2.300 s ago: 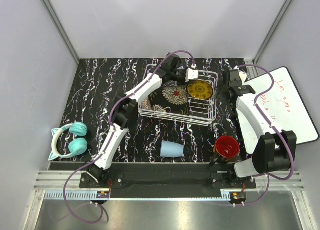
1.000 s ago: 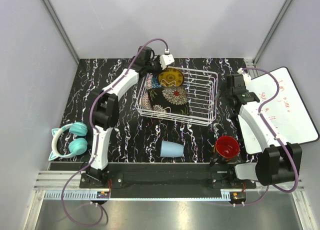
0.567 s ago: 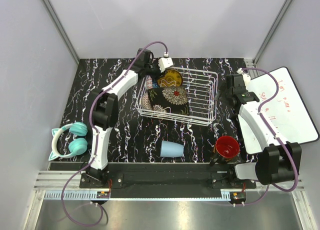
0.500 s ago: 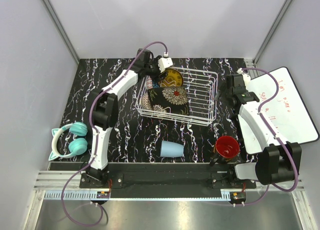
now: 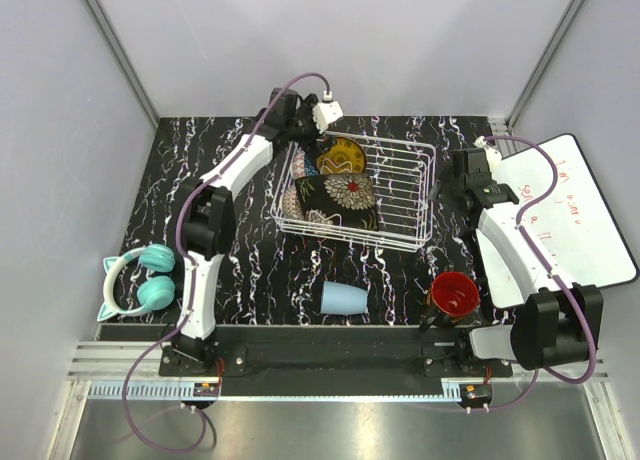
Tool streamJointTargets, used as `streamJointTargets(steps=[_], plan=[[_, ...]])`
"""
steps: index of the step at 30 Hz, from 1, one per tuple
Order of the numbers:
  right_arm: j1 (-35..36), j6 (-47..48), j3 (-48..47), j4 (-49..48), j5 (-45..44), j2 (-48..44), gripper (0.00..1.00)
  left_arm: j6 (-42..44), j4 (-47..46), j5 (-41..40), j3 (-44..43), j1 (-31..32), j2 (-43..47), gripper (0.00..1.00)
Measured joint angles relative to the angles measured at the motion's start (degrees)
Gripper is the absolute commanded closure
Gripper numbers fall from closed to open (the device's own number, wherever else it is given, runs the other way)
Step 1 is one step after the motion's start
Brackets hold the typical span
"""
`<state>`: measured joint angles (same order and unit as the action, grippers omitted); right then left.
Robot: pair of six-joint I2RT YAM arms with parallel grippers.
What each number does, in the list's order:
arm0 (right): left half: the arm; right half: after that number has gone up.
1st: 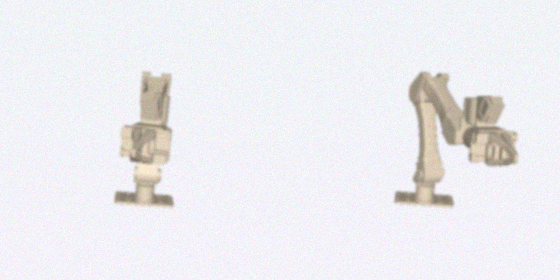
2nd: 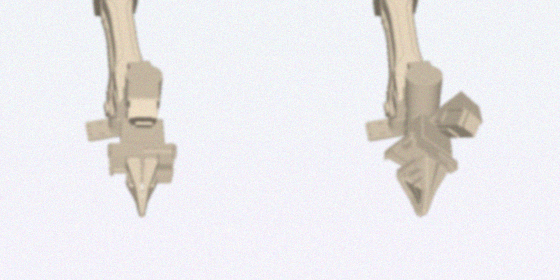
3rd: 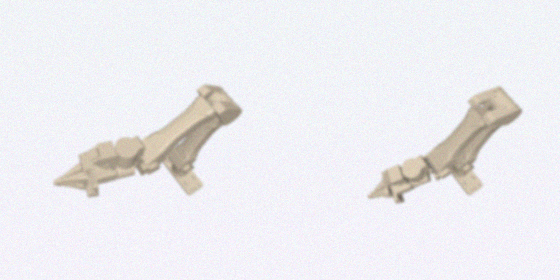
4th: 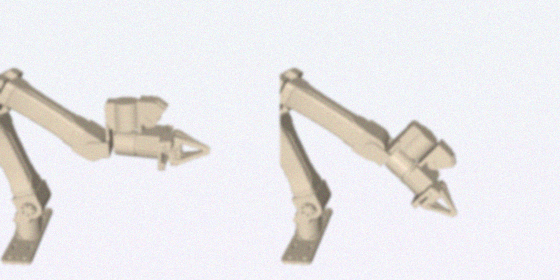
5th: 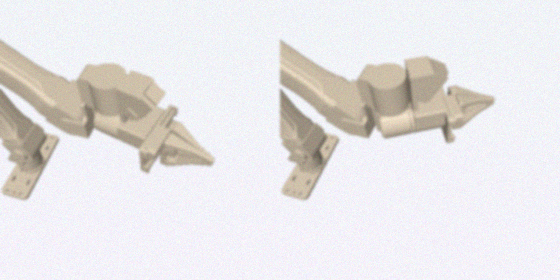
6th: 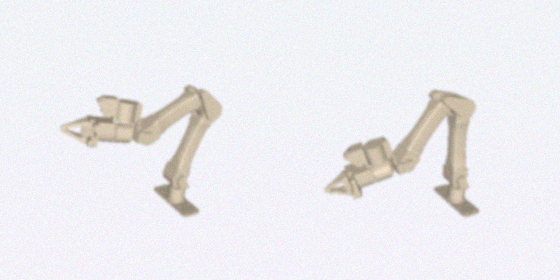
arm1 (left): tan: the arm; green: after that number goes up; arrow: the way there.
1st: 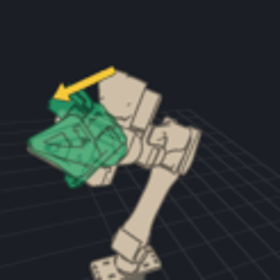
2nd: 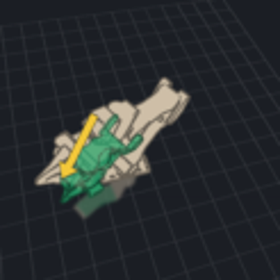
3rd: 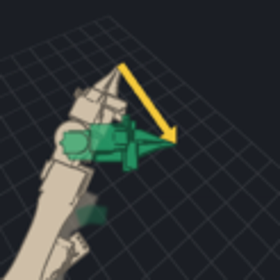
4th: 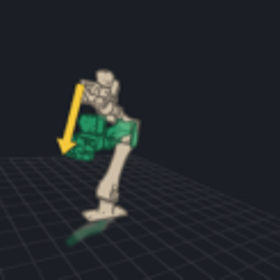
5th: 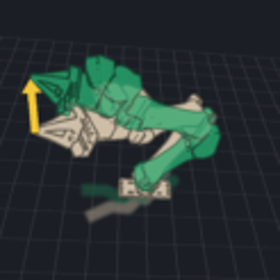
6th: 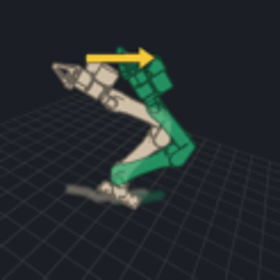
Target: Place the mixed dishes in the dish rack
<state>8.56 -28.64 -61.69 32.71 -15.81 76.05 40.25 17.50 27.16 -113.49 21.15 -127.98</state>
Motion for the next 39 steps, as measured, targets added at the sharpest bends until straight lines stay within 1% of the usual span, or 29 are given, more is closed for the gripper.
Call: streamJointTargets(steps=[5,10,12,14,15,17,19,22,26,31,33,34,39], plan=[[-0.07,0.28,-1.09,0.35,-0.22,1.11,0.20,-4.04,-1.81,-1.27,-2.12,-1.53,2.29,0.01],[-0.33,0.31,-6.45,1.97,-1.11,6.95,0.20,-10.16,-4.02,-2.89,-1.29,-5.31,10.05,0.01],[-0.44,0.28,-9.44,3.26,-1.57,9.60,0.20,-12.61,-5.07,-3.32,1.97,-7.32,15.26,0.01],[-0.44,0.17,-11.91,3.76,-2.05,11.54,0.20,-14.27,-5.70,-3.37,6.99,-9.01,20.72,0.01],[-0.46,0.00,-13.49,4.31,-2.47,12.68,0.20,-15.17,-5.99,-3.41,10.99,-10.12,24.22,0.01],[-0.48,-0.20,-15.32,4.81,-2.97,13.92,0.20,-16.22,-6.71,-3.32,16.98,-11.28,28.46,0.01],[-0.48,-0.39,-16.83,5.20,-3.30,15.04,0.20,-16.94,-6.49,-2.99,22.21,-11.50,30.86,0.01],[-0.48,-0.76,-17.88,5.70,-3.37,16.50,0.21,-18.49,-5.46,-2.27,28.22,-11.02,30.91,0.01],[-0.50,-1.20,-18.12,6.23,-2.60,19.34,0.24,-20.39,-1.70,-1.42,31.50,-10.62,28.65,0.01],[-0.52,-0.98,-18.12,6.47,-1.11,22.36,0.41,-22.14,0.35,-0.63,32.41,-10.62,28.20,0.01],[-0.52,-0.61,-18.21,6.54,-0.07,23.30,0.43,-22.47,0.17,-0.48,32.54,-10.62,28.20,0.01],[-0.52,-0.46,-18.34,6.54,0.48,23.71,0.46,-22.58,0.02,-0.46,32.79,-10.62,28.20,0.01],[-0.15,0.61,-19.69,6.58,2.47,26.73,0.49,-22.43,-1.01,-0.48,36.41,-10.62,28.20,0.01]])
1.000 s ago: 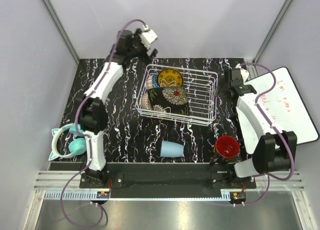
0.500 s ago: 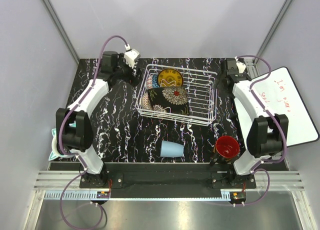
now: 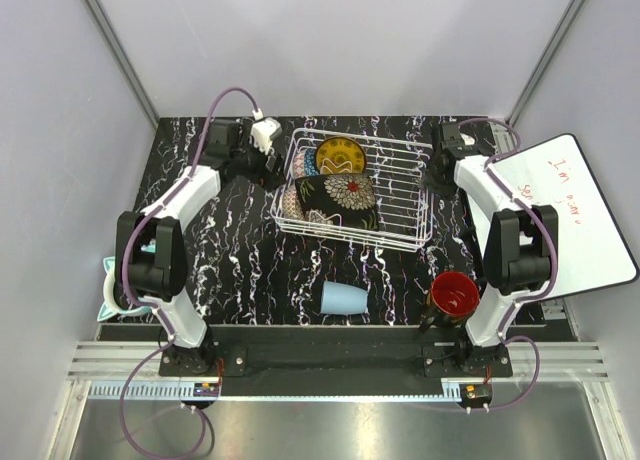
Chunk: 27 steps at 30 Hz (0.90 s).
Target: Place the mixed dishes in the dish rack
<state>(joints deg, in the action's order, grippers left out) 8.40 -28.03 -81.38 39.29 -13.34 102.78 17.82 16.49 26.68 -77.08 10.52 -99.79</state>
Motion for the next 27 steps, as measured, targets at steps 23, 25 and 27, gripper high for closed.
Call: streamJointTargets(steps=[23,25,27], plan=[[5.70,4.31,-12.02,1.84,0.55,10.71,0.56,6.21,1.55,-1.51,16.85,-0.48,11.23,0.01],[6.71,4.26,-12.02,1.60,0.81,10.73,0.55,6.69,2.36,-1.53,17.49,-0.68,12.50,0.01],[7.89,4.26,-11.93,1.44,0.90,10.73,0.53,7.26,3.61,-1.62,17.79,-0.92,13.86,0.01]])
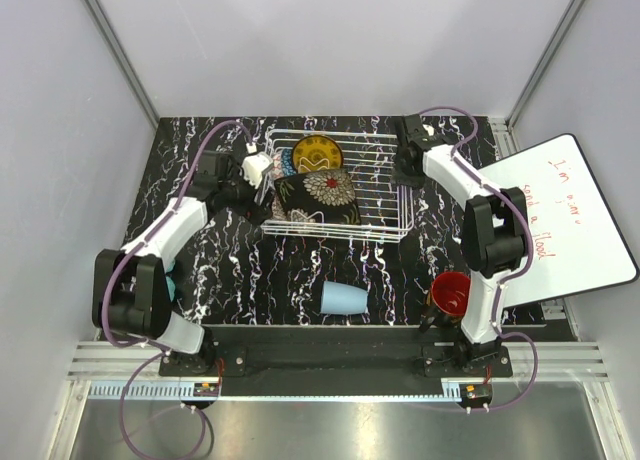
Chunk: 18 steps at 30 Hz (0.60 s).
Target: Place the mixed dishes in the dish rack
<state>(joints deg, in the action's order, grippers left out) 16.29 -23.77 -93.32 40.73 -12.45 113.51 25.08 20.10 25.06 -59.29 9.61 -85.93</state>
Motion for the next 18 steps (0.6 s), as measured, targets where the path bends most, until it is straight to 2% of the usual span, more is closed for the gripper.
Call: streamJointTargets(steps=[4,12,18], plan=[[1.92,-0.04,0.76,-0.61,0.61,0.00,0.45,0.42,1.01,-0.02,1.51,-0.24,2.91,0.01],[2.80,-0.02,0.92,-0.57,1.62,0.00,0.20,0.35,1.22,0.00,3.98,-0.35,7.23,0.01],[2.86,0.39,3.69,0.22,-2.64,-4.39,0.12,0.04,3.61,0.04,4.70,-0.35,9.46,0.01]])
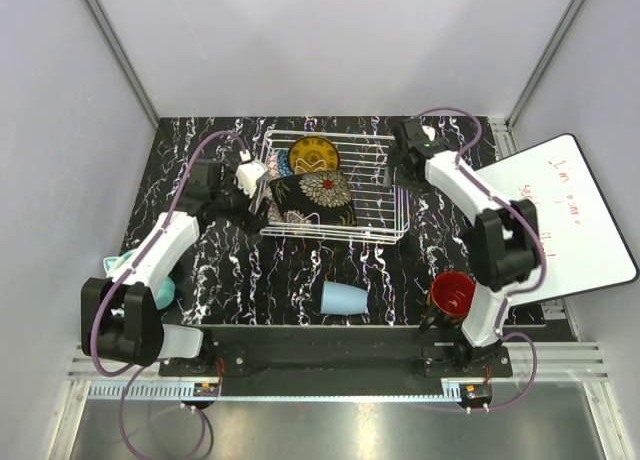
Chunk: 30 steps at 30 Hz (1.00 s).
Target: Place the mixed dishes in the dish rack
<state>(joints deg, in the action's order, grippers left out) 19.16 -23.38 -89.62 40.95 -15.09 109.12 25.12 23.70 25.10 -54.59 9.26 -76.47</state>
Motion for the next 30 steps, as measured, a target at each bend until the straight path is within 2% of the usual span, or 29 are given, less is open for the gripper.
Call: streamJointTargets(steps=[4,7,10,14,21,30], plan=[[0.00,-0.46,4.37,2.60,-1.84,-11.19,0.13,0.15,3.19,-0.02,-0.79,-0.28,0.33,0.01],[0.00,-1.51,8.11,5.05,-1.51,-21.68,0.16,0.81,6.93,-0.20,-4.48,-1.18,0.37,0.01],[0.00,-3.63,11.80,10.14,1.22,-32.92,0.19,2.19,8.00,-0.61,-8.61,-1.84,1.33,0.01],[0.02,-7.08,15.50,19.56,6.36,-43.89,0.20,3.61,7.58,-0.87,-9.55,-2.14,5.88,0.01],[0.02,-11.69,20.83,31.91,14.95,-50.07,0.25,3.76,6.21,-0.90,-9.40,-2.14,8.50,0.01],[0.02,-14.86,29.40,35.45,21.79,-52.48,0.31,3.82,5.25,-0.85,-7.06,-2.14,9.18,0.01]])
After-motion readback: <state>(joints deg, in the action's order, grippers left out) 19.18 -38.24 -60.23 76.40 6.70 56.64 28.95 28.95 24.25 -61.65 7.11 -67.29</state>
